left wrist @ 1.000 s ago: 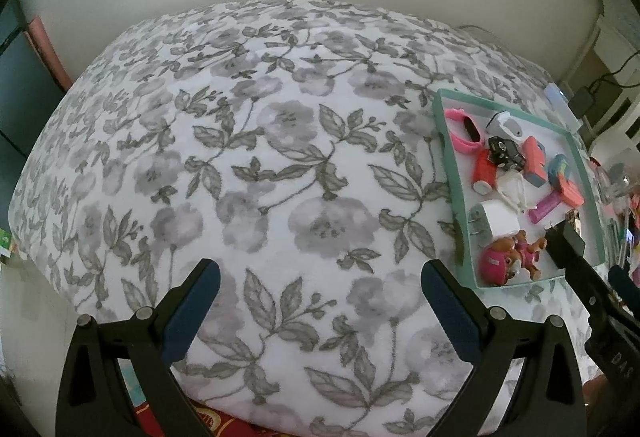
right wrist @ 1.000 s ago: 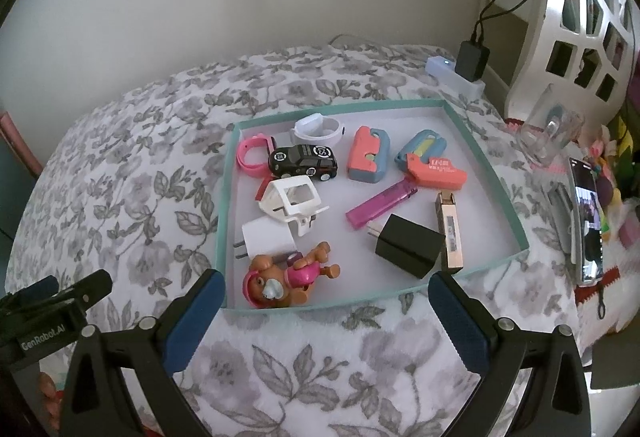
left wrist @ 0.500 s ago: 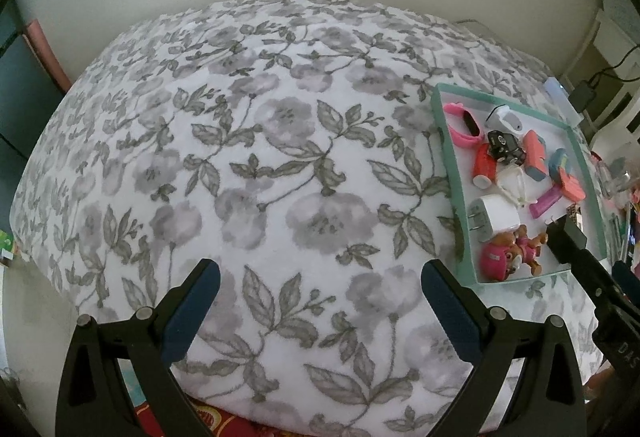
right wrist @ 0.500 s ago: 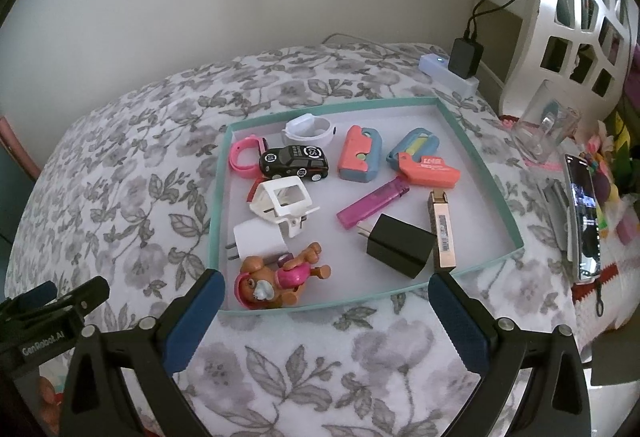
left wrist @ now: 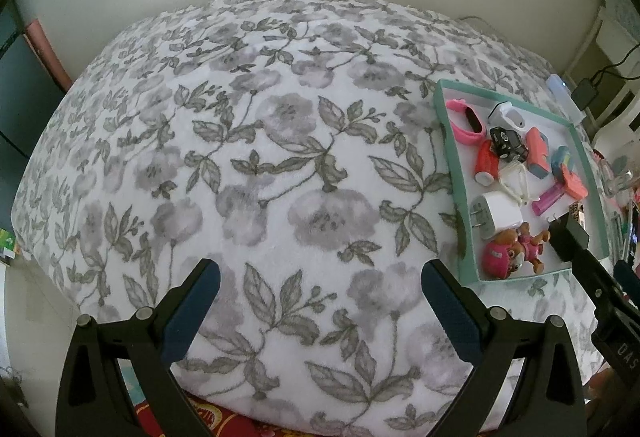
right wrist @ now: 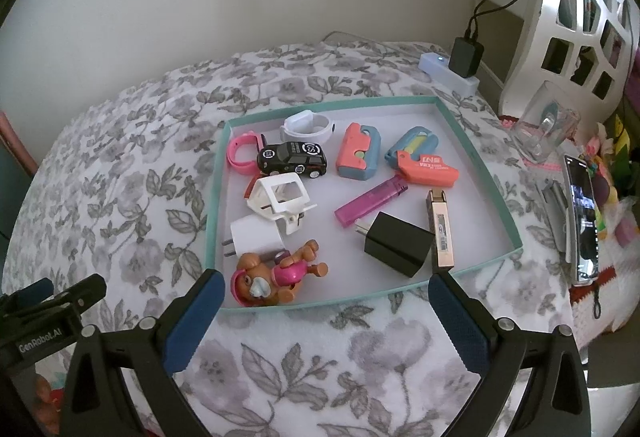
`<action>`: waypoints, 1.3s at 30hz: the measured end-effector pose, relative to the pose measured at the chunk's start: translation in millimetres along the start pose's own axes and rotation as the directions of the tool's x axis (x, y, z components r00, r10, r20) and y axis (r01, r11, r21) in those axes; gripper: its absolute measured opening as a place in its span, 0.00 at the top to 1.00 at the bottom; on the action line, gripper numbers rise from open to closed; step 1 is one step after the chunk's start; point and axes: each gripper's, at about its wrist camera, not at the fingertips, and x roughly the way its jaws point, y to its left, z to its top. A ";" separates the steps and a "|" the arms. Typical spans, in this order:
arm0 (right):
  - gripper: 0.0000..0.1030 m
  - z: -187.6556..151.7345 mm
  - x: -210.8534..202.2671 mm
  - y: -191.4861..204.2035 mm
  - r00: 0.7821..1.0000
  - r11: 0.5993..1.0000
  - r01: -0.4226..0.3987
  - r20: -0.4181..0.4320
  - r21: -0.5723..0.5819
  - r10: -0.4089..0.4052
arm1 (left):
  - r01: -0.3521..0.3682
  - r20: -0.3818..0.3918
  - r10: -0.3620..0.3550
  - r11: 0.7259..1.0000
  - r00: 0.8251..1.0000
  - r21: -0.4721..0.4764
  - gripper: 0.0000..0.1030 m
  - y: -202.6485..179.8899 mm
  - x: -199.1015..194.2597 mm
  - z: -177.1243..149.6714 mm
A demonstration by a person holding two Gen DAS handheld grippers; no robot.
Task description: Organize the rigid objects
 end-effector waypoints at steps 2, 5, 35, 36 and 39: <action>0.00 -0.4 0.1 0.2 1.000 1.000 0.001 -0.001 -0.002 -0.001 | -0.003 -0.005 0.003 1.000 1.000 -0.003 0.02 0.4 1.1 0.2; 0.00 -0.2 0.4 0.7 1.000 1.000 0.002 -0.003 -0.005 -0.002 | -0.005 -0.007 0.005 1.000 1.000 -0.006 0.02 0.8 1.1 0.4; 0.00 -0.4 1.3 1.3 1.000 1.000 -0.007 -0.007 -0.024 0.007 | -0.069 -0.007 0.069 0.997 0.998 0.047 0.02 -5.1 1.6 -0.9; 0.00 -0.3 1.3 1.4 1.000 1.000 -0.008 -0.007 -0.024 0.008 | -0.069 -0.009 0.070 0.997 0.998 0.046 0.02 -4.8 1.7 -0.9; 0.00 0.1 1.4 1.2 1.000 1.000 -0.008 -0.006 -0.025 0.008 | -0.071 -0.008 0.071 0.997 0.997 0.044 0.02 -3.8 1.4 -0.9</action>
